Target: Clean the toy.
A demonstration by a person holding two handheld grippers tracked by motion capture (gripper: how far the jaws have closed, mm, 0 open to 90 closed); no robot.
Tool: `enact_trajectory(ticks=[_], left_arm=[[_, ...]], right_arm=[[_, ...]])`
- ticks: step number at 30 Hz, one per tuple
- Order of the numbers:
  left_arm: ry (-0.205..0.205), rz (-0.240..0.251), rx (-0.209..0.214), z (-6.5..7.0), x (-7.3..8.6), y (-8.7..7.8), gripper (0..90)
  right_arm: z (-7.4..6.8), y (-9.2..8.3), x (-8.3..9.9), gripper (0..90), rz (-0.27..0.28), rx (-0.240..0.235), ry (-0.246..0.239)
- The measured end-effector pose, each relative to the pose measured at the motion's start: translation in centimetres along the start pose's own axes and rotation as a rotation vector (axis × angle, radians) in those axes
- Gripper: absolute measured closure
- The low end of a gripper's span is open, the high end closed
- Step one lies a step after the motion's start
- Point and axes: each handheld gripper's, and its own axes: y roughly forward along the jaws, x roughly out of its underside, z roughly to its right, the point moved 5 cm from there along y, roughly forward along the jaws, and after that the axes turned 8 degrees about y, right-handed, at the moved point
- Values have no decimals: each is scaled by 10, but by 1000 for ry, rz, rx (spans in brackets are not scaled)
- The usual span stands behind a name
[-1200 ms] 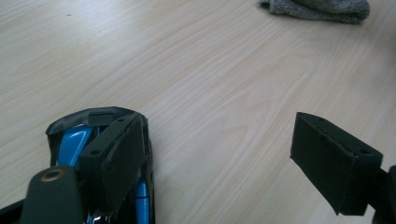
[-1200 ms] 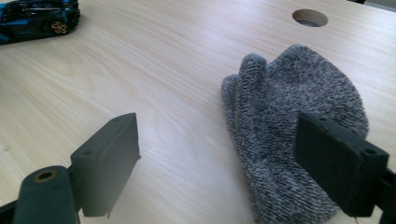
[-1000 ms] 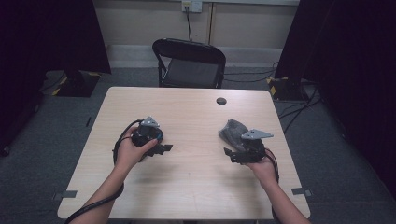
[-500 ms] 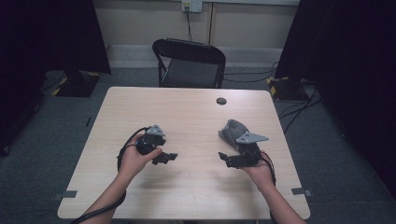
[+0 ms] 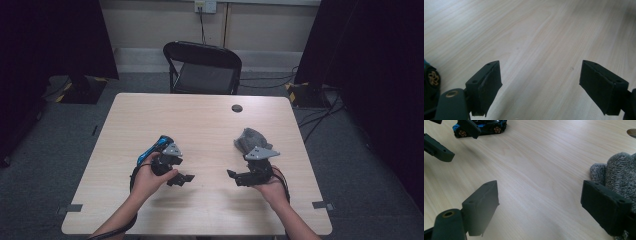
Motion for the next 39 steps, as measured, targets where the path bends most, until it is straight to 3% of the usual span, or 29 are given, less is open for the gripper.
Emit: enact_trajectory(ticks=[5,13,18,29,31,39], left_arm=[[39,-21,41,13,6,9,175],[63,-34,62,26,15,17,185],[102,-37,71,33,20,20,177],[159,-41,41,38,26,26,159],[190,-22,26,38,28,27,152],[194,19,24,38,32,27,132]], right_arm=[[-6,4,6,145,-14,-14,-10],[-14,9,16,147,-40,-32,-31],[-21,13,26,149,-55,-50,-46],[-28,19,43,149,-92,-63,-76],[-31,21,48,149,-110,-67,-95],[-35,24,55,157,-139,-76,-112]])
